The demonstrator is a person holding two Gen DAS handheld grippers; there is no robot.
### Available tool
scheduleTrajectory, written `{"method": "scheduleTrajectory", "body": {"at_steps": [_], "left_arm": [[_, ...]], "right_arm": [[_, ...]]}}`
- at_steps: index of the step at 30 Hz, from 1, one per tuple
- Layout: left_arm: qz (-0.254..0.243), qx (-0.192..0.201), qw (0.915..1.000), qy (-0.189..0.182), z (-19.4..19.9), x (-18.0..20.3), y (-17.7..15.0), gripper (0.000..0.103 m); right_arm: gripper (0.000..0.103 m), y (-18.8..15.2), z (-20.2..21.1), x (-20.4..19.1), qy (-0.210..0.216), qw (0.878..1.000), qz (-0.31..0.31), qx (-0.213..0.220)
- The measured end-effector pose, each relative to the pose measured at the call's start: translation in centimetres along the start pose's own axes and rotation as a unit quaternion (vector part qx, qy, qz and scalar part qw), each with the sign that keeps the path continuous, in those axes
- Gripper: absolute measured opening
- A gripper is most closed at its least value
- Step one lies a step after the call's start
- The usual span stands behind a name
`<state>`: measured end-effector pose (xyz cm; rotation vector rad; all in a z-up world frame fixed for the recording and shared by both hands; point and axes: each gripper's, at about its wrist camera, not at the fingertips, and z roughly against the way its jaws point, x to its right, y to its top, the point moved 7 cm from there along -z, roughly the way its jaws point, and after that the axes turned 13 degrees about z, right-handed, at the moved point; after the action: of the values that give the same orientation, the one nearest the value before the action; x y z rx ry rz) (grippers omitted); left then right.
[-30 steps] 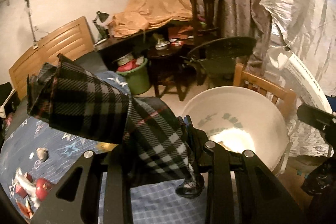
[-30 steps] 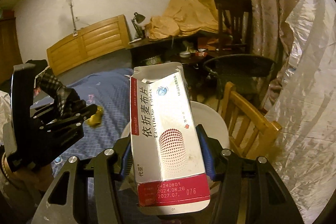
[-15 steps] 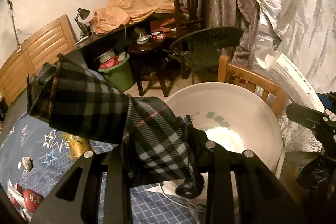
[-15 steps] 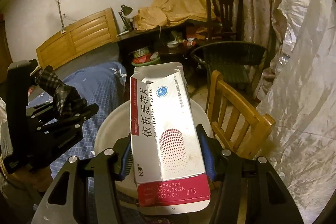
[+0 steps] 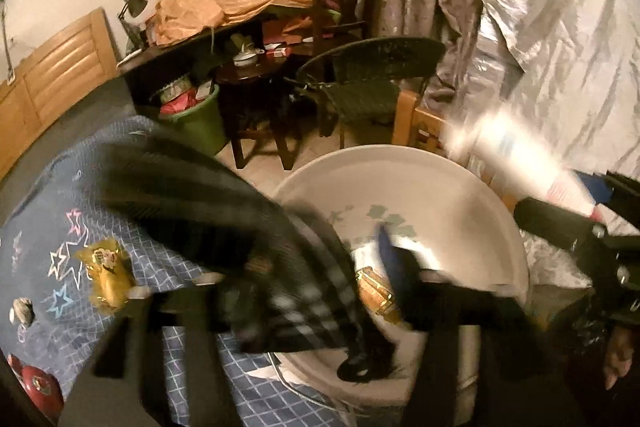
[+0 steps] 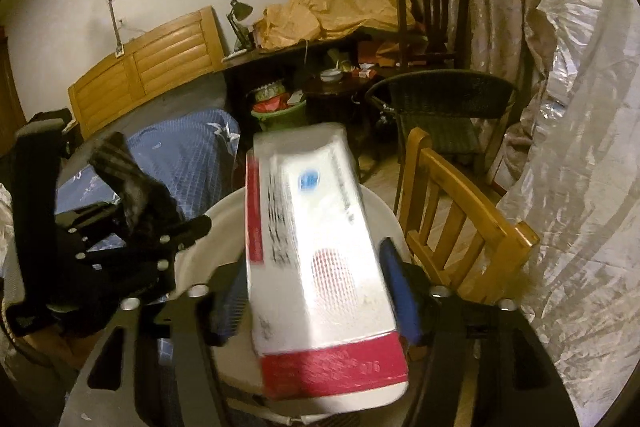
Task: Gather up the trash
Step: 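Carry plaid roll and medicine box over the bucket and open both tools, then move both open tools back toward the remaining items on the bed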
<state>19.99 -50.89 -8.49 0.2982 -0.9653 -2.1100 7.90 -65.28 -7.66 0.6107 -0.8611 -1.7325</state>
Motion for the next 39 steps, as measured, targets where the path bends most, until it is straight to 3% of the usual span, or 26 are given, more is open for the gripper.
{"method": "scheduleTrajectory", "body": {"at_steps": [12, 20, 24, 29, 34, 39], "left_arm": [[0.042, 0.021, 0.9989, -0.007, 1.1, -1.7, 0.4, 0.063], [0.065, 0.086, 0.9927, 0.054, 4.2, -5.2, -1.0, 0.069], [0.091, 0.125, 0.9824, 0.105, 7.2, -9.2, -2.4, 0.075], [0.140, 0.141, 0.9689, 0.147, 11.1, -15.1, -4.9, 0.079], [0.195, 0.145, 0.9526, 0.183, 15.3, -21.2, -7.8, 0.080], [0.250, 0.148, 0.9312, 0.220, 19.8, -27.5, -11.1, 0.081]], "right_arm": [[0.073, -0.8, -0.8, 0.6, 0.007, 1.000, -0.024, 0.005], [0.073, -1.1, 1.8, -1.1, -0.012, 0.998, -0.020, 0.066], [0.073, -1.1, 4.0, -3.5, -0.037, 0.992, -0.007, 0.121], [0.076, -1.3, 5.2, -7.9, -0.030, 0.986, 0.006, 0.165], [0.076, -1.7, 4.1, -15.3, 0.020, 0.987, 0.046, 0.153], [0.076, -2.2, 2.6, -24.2, 0.082, 0.984, 0.095, 0.123]]}}
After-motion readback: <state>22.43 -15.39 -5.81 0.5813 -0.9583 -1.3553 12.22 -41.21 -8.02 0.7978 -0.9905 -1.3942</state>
